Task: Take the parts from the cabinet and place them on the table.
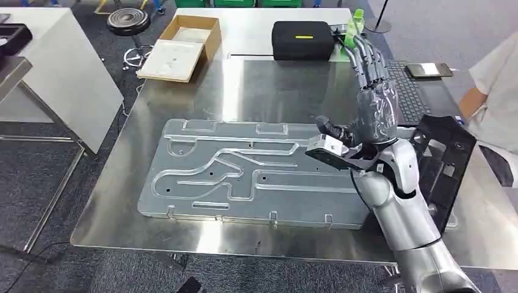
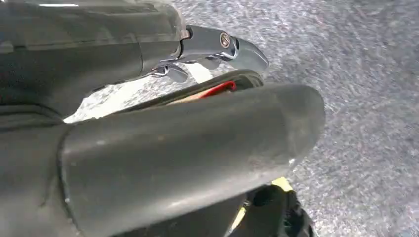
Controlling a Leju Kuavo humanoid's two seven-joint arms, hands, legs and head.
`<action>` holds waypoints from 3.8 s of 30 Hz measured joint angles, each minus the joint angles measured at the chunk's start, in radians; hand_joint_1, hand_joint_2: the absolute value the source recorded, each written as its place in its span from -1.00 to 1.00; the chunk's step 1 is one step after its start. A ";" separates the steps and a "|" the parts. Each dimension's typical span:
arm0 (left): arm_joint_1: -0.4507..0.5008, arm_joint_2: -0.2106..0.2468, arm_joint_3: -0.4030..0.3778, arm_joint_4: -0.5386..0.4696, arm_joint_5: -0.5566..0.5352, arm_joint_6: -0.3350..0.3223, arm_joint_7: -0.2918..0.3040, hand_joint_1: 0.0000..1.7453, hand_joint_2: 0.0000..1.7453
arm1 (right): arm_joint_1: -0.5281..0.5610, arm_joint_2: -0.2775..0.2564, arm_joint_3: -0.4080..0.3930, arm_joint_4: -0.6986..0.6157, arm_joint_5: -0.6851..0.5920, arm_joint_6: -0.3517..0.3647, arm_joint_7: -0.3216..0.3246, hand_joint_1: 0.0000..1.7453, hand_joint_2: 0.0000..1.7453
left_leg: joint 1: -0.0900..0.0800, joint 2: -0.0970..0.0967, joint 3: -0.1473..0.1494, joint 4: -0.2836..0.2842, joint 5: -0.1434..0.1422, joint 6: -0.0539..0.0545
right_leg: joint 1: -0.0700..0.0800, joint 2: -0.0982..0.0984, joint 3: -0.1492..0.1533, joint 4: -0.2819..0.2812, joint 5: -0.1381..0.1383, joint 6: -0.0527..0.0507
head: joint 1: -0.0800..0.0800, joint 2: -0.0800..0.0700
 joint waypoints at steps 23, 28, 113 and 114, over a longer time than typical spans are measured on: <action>0.018 0.010 0.001 0.000 0.039 -0.012 0.002 -1.00 -1.00 | 0.048 -0.005 0.010 -0.019 0.021 -0.024 -0.005 -1.00 -1.00 | -0.008 -0.130 0.121 -0.263 0.107 0.034 | 0.006 0.124 -0.002 0.003 -0.002 0.019 | 0.001 0.000; 0.017 0.010 0.002 0.000 0.055 -0.005 -0.013 -1.00 -1.00 | 0.020 0.005 0.030 -0.002 0.033 -0.006 -0.007 -1.00 -1.00 | -0.012 -0.013 0.036 -0.089 0.010 0.011 | -0.001 0.053 0.015 -0.021 0.007 -0.004 | -0.007 0.000; 0.053 0.051 0.041 0.001 0.086 0.024 -0.023 -1.00 -1.00 | 0.025 0.088 0.182 0.023 -0.021 -0.077 -0.071 -1.00 -1.00 | -0.005 -0.108 0.122 -0.253 0.096 0.036 | -0.011 0.151 -0.009 0.003 0.002 0.027 | -0.018 0.000; 0.052 0.051 0.042 0.001 0.086 0.024 -0.023 -1.00 -1.00 | 0.026 0.089 0.182 0.024 -0.021 -0.078 -0.071 -1.00 -1.00 | 0.004 -0.119 0.119 -0.256 0.100 0.026 | -0.003 0.140 -0.009 0.004 0.002 0.027 | -0.018 0.000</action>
